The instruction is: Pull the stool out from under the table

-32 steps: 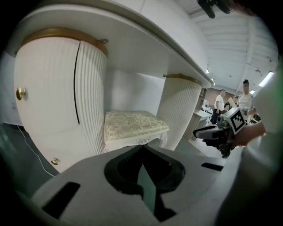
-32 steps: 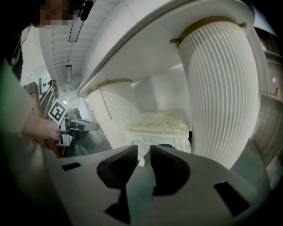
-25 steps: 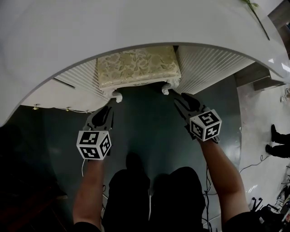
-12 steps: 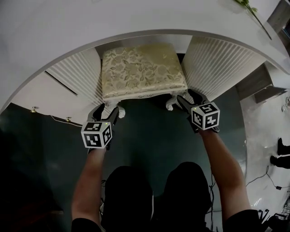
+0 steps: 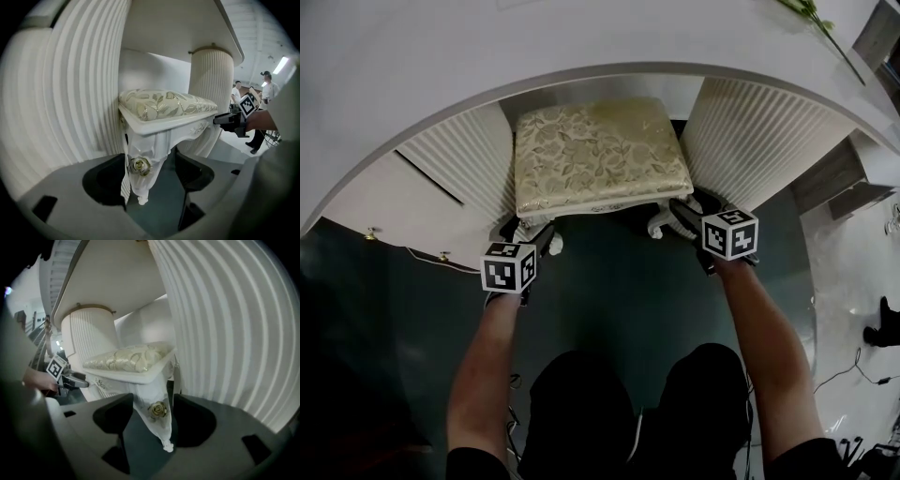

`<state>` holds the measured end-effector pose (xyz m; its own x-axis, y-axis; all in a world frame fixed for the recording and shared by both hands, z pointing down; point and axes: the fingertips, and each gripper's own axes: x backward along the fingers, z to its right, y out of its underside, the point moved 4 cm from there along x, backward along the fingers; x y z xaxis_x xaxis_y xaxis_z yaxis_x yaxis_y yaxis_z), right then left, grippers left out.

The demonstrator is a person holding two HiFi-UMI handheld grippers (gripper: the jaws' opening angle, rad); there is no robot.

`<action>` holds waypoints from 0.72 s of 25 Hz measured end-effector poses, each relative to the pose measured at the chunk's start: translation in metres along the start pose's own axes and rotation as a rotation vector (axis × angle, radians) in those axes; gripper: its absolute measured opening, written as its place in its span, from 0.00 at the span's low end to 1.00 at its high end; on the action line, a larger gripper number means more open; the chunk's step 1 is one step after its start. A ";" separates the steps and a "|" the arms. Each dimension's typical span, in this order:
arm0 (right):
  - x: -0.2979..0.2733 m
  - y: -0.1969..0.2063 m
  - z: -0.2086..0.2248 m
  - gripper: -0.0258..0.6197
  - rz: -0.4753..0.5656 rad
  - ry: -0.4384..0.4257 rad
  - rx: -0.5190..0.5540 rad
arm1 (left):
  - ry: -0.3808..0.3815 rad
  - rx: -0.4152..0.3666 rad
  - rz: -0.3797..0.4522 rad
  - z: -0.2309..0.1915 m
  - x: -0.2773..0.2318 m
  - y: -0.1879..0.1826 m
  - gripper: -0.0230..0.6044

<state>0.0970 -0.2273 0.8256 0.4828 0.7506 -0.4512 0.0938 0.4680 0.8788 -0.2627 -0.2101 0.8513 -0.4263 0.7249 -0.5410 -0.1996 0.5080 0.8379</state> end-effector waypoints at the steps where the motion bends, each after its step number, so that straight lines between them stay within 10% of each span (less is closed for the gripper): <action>1: 0.000 0.001 0.000 0.46 0.012 -0.015 -0.007 | 0.006 0.003 -0.004 0.000 -0.004 0.001 0.59; 18: 0.003 0.006 -0.007 0.34 -0.046 0.012 0.124 | 0.025 0.015 -0.018 -0.004 -0.002 -0.001 0.45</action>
<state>0.0932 -0.2189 0.8281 0.4655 0.7355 -0.4923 0.2229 0.4408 0.8695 -0.2650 -0.2140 0.8524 -0.4442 0.7039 -0.5543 -0.1946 0.5282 0.8266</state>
